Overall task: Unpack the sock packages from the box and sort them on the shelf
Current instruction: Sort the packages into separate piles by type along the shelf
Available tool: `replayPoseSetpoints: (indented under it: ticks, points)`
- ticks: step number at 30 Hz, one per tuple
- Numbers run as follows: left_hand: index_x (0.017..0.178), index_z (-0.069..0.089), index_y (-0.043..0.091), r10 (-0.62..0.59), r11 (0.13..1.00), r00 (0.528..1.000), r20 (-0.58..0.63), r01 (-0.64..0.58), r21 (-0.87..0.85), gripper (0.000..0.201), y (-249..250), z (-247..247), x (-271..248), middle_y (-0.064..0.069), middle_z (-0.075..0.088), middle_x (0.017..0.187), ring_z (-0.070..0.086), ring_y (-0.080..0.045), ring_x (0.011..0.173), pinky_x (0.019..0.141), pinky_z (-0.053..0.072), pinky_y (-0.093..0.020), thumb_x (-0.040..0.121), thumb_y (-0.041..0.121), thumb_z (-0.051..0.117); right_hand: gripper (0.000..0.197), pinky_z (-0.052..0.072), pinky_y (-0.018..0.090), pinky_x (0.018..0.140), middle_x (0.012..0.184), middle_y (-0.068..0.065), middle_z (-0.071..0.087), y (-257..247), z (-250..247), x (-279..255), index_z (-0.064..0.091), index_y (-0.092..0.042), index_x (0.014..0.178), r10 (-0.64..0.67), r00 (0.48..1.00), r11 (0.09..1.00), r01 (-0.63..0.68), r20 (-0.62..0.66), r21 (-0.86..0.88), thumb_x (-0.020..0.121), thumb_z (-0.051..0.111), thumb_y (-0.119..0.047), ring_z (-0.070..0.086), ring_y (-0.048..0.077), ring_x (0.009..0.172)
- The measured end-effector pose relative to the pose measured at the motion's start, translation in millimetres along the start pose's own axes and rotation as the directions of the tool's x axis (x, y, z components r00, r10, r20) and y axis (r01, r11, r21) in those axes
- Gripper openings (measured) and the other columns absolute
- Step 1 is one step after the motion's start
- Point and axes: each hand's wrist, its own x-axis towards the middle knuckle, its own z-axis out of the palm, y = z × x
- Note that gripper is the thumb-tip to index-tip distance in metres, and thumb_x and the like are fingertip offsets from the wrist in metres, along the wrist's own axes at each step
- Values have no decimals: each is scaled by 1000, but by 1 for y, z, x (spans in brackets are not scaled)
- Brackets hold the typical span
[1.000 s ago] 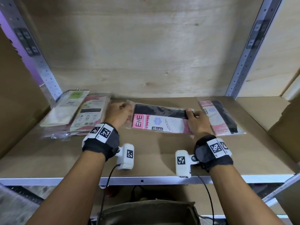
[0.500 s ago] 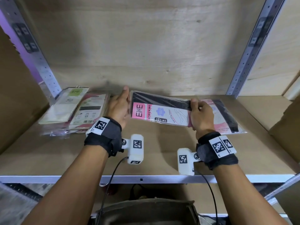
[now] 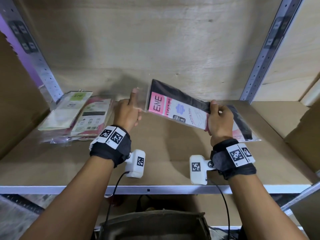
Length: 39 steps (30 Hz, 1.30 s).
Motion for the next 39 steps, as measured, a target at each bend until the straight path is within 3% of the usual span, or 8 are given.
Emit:
replayPoseSetpoints:
  ticks: [3,6,14,19,25,30,35,39]
  points:
    - [66,56,15,-74,991,997,-13,72,-112,67,4,-6,1,1,57,49,49,-12,38,40,37,-19,100,65,26,41,54,52,86,96,9,70,0,-4,1,60,-16,93,-41,998,999,41,-54,0,96,47,-54,67,31,95]
    - [79,66,12,-115,988,991,64,121,-97,81,8,-11,1,-7,72,66,65,-14,48,48,49,-24,95,74,16,35,50,40,84,84,1,63,1,-5,0,57,-14,89,-94,992,995,91,-86,-39,99,49,-46,63,29,93]
    - [54,48,14,113,973,991,-72,-96,210,66,3,1,-4,0,52,46,54,-19,47,55,40,-23,103,54,32,34,47,39,81,76,-2,58,-5,-6,-6,53,-13,85,-143,987,989,140,-76,-52,100,50,-43,60,30,89]
    - [67,43,18,-119,895,990,69,137,-425,47,8,4,-9,1,36,51,39,-7,32,37,33,-15,102,48,43,41,52,49,75,88,7,69,0,3,-5,59,-16,93,-22,1000,999,21,8,27,96,47,-55,67,34,92]
    - [57,52,16,46,623,894,445,322,-713,60,11,5,-13,4,40,35,29,-5,25,39,10,-22,106,43,31,44,36,26,46,84,10,67,4,11,-2,57,-18,91,74,994,991,-83,84,105,92,47,-61,68,35,78]
    - [65,54,19,-132,770,961,243,254,-585,49,9,5,-9,0,47,47,31,-8,31,33,16,-21,103,48,43,41,38,36,55,93,15,70,5,8,1,57,-16,91,46,998,996,-50,50,76,95,48,-56,69,40,89]
    - [93,66,23,-264,878,959,106,284,-386,54,7,2,-1,3,73,75,67,-15,66,54,40,-22,91,71,43,45,51,52,72,97,15,71,4,5,1,61,-13,97,2,1000,1000,-2,12,20,96,46,-55,68,41,91]
    - [77,64,21,-166,919,975,144,206,-336,60,7,-9,1,-1,72,68,62,-20,64,61,44,-29,89,75,41,45,47,33,48,97,13,71,4,3,0,61,-15,102,73,997,995,-73,4,67,96,46,-57,69,37,89]
